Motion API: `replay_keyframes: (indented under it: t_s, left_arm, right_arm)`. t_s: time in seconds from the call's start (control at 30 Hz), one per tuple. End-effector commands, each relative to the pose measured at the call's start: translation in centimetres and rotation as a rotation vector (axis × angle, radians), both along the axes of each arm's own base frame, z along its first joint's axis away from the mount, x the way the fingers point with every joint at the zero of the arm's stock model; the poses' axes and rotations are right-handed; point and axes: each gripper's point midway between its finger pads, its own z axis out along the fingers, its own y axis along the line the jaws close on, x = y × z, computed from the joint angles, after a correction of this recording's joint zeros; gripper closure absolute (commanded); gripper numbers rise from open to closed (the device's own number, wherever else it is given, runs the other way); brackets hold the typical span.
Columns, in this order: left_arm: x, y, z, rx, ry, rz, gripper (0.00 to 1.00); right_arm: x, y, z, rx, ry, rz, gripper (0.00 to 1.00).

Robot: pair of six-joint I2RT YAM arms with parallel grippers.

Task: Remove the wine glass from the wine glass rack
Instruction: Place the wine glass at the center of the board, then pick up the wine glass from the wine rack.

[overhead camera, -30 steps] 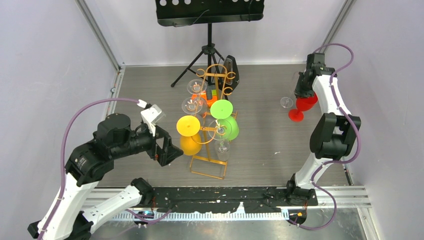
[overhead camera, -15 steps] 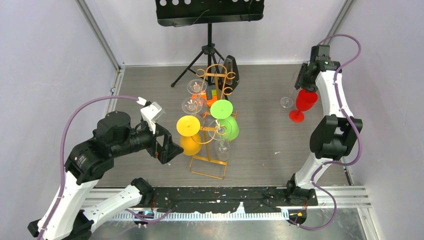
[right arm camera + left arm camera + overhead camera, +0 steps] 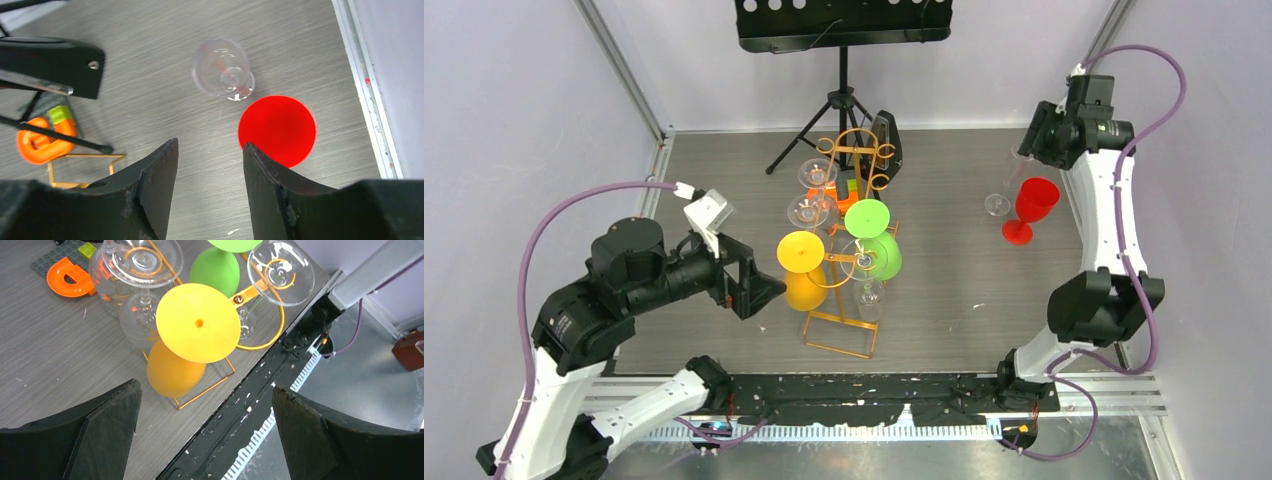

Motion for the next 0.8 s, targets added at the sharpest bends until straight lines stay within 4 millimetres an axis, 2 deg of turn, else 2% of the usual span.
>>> replay_keyframes:
  t_s: [0.0, 0.3, 0.47, 0.6, 0.63, 0.77]
  left_arm:
    - [1.0, 0.0, 3.1, -0.080, -0.030, 0.068, 0.00]
    - [3.5, -1.5, 6.9, -0.142, -0.005, 0.122, 0.01]
    - [5.8, -2.1, 9.0, -0.210, 0.010, 0.156, 0.00]
    - [8.3, -2.6, 9.6, -0.252, 0.035, 0.179, 0.01]
    - [8.9, -2.6, 9.6, -0.255, 0.037, 0.191, 0.00]
    - [11.2, -3.4, 9.1, -0.292, 0.103, 0.197, 0.00]
  right_arm:
    - [-1.1, 2.2, 5.3, 0.072, -0.166, 0.068, 0.43]
    - [-4.1, 6.3, 9.5, 0.102, -0.322, 0.188, 0.41]
    - [-6.2, 8.9, 11.4, 0.132, -0.396, 0.264, 0.41]
    - [-8.5, 10.5, 12.8, 0.134, -0.464, 0.305, 0.40]
    - [-9.3, 10.4, 13.0, 0.132, -0.477, 0.300, 0.40]
    - [-11.7, 12.5, 13.7, 0.154, -0.526, 0.365, 0.39]
